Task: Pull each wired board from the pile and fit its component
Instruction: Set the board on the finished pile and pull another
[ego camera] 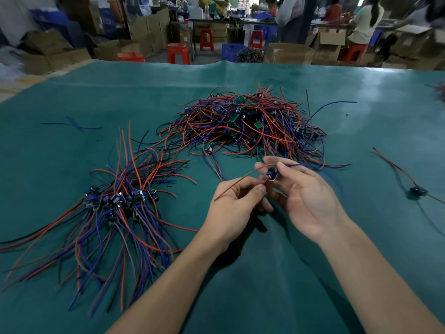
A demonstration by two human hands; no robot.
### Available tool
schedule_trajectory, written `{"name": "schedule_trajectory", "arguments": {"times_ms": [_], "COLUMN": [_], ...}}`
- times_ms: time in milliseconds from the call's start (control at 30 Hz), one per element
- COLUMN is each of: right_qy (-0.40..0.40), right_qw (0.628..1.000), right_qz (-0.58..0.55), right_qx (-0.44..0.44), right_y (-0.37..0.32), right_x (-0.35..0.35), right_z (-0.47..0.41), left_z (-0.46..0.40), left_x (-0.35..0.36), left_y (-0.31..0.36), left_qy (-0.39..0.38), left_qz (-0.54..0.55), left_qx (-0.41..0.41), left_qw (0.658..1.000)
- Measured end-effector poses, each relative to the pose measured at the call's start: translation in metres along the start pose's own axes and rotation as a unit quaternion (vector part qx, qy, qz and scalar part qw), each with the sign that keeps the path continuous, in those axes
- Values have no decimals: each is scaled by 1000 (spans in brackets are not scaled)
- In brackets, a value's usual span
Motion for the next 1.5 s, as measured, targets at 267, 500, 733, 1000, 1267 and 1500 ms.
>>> {"name": "schedule_trajectory", "arguments": {"times_ms": [267, 500, 733, 1000, 1267, 1500], "right_qy": [38, -13, -46, -53, -89, -57], "right_qw": [993, 986, 979, 986, 991, 992], "right_qz": [108, 159, 196, 158, 86, 112], "right_qx": [-38, -36, -24, 27, 42, -8], "right_y": [-12, 2, -11, -21, -3, -5], "right_x": [-12, 2, -8, -23, -10, -7], "right_z": [3, 3, 5, 8, 6, 4], "left_z": [-1, 0, -1, -3, -4, -5], "left_x": [-6, -6, -6, -11, -12, -11], "left_y": [2, 5, 1, -2, -4, -3], "left_qy": [39, 56, 57, 92, 90, 69], "left_qz": [-17, 29, 25, 32, 36, 11], "left_qx": [3, 12, -6, -22, -20, 24], "left_qw": [999, 998, 998, 995, 995, 997]}}
Point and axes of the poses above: each hand's wrist, its own z-axis away from the middle knuckle, its own x-axis out of the palm, y = z × x, the point moved 4 cm from there along -z, towards the middle knuckle, and after that the axes turned 10 degrees about -y, right-handed, at the moved point
